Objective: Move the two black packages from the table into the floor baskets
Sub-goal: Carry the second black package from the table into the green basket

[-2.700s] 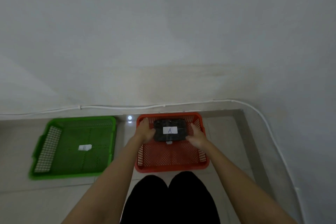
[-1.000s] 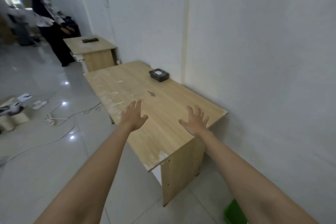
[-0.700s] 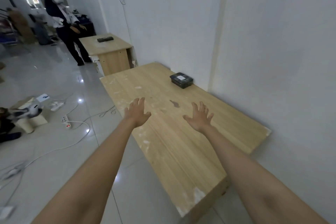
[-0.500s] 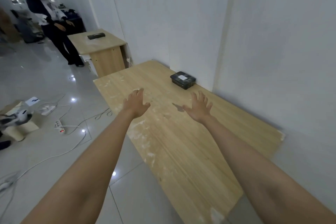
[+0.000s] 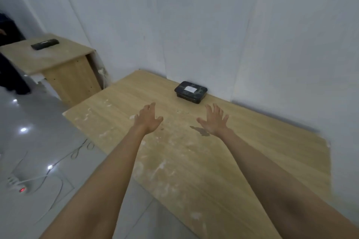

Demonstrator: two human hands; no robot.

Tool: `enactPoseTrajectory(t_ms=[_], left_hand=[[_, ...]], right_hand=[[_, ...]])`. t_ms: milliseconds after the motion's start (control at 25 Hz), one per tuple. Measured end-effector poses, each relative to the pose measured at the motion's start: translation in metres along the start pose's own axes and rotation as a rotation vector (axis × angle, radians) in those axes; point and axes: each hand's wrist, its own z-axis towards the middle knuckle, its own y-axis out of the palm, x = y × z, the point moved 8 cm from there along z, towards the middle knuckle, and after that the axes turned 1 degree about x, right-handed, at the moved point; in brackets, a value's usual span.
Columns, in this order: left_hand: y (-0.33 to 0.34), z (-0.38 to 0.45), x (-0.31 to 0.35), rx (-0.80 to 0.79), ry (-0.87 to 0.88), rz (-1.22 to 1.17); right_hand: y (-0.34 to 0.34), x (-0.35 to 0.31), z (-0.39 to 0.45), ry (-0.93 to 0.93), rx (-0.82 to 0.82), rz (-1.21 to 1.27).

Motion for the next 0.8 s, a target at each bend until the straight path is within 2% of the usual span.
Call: enactPoseTrajectory(t_ms=[240, 480, 640, 800], left_hand=[[0.001, 0.071, -0.047, -0.124, 0.115, -0.051], [0.023, 0.155, -0.050, -0.206, 0.192, -0.100], [0.042, 0.235, -0.041, -0.266, 0.232, -0.119], [0.074, 0.309, -0.019, -0.362, 0.227, -0.237]], right_hand=[[0.030, -0.029, 0.033, 0.173, 0.033, 0.027], [0.054, -0.026, 0.097, 0.313, 0.015, 0.071], [0.072, -0.017, 0.160, 0.407, 0.042, 0.234], [0.094, 0.006, 0.207, 0.512, 0.087, 0.423]])
